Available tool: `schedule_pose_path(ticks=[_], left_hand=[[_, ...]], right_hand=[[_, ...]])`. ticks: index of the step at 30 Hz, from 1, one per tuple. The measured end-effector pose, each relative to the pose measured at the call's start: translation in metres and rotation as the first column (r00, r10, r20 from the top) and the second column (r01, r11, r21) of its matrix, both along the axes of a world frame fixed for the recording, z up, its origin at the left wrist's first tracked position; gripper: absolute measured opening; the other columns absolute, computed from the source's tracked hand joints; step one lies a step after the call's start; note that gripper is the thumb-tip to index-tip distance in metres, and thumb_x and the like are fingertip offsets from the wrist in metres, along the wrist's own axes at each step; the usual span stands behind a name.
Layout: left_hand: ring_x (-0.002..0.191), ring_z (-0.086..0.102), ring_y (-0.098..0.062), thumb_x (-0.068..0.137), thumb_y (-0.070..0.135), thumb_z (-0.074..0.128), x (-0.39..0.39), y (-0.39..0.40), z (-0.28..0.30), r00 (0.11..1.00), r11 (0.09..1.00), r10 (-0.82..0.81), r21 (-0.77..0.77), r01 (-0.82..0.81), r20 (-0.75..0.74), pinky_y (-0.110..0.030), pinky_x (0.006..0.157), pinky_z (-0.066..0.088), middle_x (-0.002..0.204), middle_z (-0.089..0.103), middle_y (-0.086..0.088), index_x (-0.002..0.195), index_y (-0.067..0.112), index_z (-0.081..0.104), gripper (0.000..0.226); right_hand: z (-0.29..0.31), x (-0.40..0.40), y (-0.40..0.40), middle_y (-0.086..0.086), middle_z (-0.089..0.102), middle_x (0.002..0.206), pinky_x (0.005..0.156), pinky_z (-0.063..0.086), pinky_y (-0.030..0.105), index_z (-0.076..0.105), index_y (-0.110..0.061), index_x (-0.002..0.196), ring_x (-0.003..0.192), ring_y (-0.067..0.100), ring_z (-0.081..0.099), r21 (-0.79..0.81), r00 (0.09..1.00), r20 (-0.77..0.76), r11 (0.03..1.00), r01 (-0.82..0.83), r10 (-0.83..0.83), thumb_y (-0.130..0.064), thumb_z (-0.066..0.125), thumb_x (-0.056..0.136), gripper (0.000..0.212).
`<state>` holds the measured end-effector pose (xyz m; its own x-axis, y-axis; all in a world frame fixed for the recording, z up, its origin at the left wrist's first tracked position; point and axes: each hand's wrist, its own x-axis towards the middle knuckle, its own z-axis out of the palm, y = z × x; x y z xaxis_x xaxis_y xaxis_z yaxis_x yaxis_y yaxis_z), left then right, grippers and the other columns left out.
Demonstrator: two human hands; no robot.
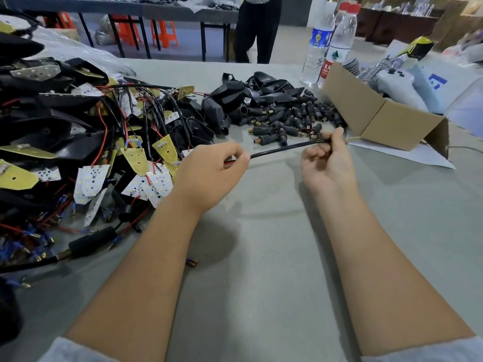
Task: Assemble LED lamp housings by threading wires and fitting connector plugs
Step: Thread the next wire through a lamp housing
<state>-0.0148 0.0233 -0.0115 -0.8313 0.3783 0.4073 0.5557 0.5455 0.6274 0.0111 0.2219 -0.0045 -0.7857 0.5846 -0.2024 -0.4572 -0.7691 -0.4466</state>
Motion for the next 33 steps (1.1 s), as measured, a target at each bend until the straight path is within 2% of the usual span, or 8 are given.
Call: schedule_pose_path(ticks=[5,8,13,19,23,26,29,33], left_hand=[[0.057,0.048,-0.002,0.097,0.042,0.049,-0.002,0.002,-0.004,0.998,0.997,0.055,-0.061,-0.056,-0.025,-0.025,0.052,0.028,0.053,0.051,0.013,0.083,0.029,0.061,0.022],[0.057,0.048,0.001,0.098,0.043,0.049,-0.003,0.003,-0.006,0.998,0.997,0.056,-0.060,-0.058,-0.033,-0.025,0.051,0.027,0.054,0.049,0.012,0.088,0.031,0.063,0.022],[0.065,0.050,-0.011,0.098,0.040,0.048,-0.006,0.006,-0.008,0.995,0.993,0.021,-0.111,-0.032,-0.096,-0.031,0.054,0.032,0.059,0.052,0.007,0.091,0.025,0.066,0.025],[0.090,0.056,-0.024,0.098,0.030,0.049,-0.012,0.007,-0.003,0.964,0.969,0.114,-0.188,-0.161,-0.239,-0.040,0.080,0.037,0.081,0.069,0.006,0.100,0.027,0.071,0.022],[0.086,0.058,-0.026,0.098,0.029,0.050,-0.013,0.005,-0.002,0.950,0.967,0.172,-0.140,-0.214,-0.260,-0.042,0.082,0.042,0.076,0.067,0.005,0.096,0.022,0.072,0.023],[0.081,0.056,-0.026,0.100,0.028,0.048,-0.014,0.006,-0.003,0.951,0.967,0.205,-0.104,-0.234,-0.234,-0.040,0.083,0.040,0.066,0.056,0.006,0.095,0.019,0.069,0.024],[0.070,0.055,-0.027,0.103,0.026,0.042,-0.015,0.005,-0.007,0.971,0.974,0.215,0.098,-0.205,-0.108,-0.040,0.075,0.039,0.061,0.053,0.003,0.093,0.016,0.058,0.021],[0.050,0.050,-0.009,0.104,0.024,0.039,-0.013,0.008,-0.003,0.967,0.837,0.221,0.484,-0.255,0.127,-0.022,0.050,0.039,0.056,0.058,-0.005,0.085,0.024,0.049,0.021]], right_hand=[[0.000,0.005,-0.005,-0.004,0.045,0.055,0.048,0.042,0.016,0.067,-0.008,0.083,0.047,0.005,0.041,0.190,0.957,-0.125,0.953,-0.235,0.261,-0.027,0.056,0.095,0.025],[-0.002,0.006,-0.017,-0.006,0.045,0.056,0.049,0.041,0.017,0.073,-0.013,0.080,0.049,0.005,0.041,0.533,0.906,0.086,0.750,-0.392,0.414,-0.029,0.059,0.091,0.024],[-0.009,0.002,-0.040,-0.003,0.052,0.058,0.050,0.040,0.021,0.073,-0.015,0.079,0.049,0.009,0.044,0.801,0.882,0.373,0.380,-0.462,0.287,-0.020,0.058,0.097,0.024],[-0.008,-0.001,-0.037,-0.009,0.061,0.060,0.060,0.044,0.018,0.075,-0.015,0.079,0.059,0.005,0.052,0.860,0.940,0.329,0.439,-0.260,-0.087,-0.031,0.062,0.094,0.026],[0.000,-0.011,-0.032,-0.011,0.065,0.066,0.065,0.045,0.022,0.073,-0.021,0.076,0.062,0.006,0.054,0.834,0.924,0.361,0.487,-0.259,-0.128,-0.030,0.060,0.094,0.024],[0.009,-0.026,-0.031,-0.020,0.069,0.077,0.068,0.046,0.016,0.075,-0.023,0.099,0.073,-0.001,0.061,0.847,0.930,0.365,0.425,-0.319,-0.031,-0.029,0.059,0.093,0.018],[0.012,-0.043,-0.028,-0.018,0.059,0.124,0.090,0.045,0.016,0.052,-0.037,0.135,0.115,-0.002,0.056,0.905,0.914,0.390,0.139,-0.403,0.114,-0.039,0.071,0.086,0.053],[0.019,-0.082,-0.026,0.001,0.021,0.157,0.119,0.022,0.040,0.021,-0.041,0.152,0.145,0.021,0.019,0.850,0.900,0.425,-0.296,-0.435,-0.101,-0.032,0.076,0.081,0.090]])
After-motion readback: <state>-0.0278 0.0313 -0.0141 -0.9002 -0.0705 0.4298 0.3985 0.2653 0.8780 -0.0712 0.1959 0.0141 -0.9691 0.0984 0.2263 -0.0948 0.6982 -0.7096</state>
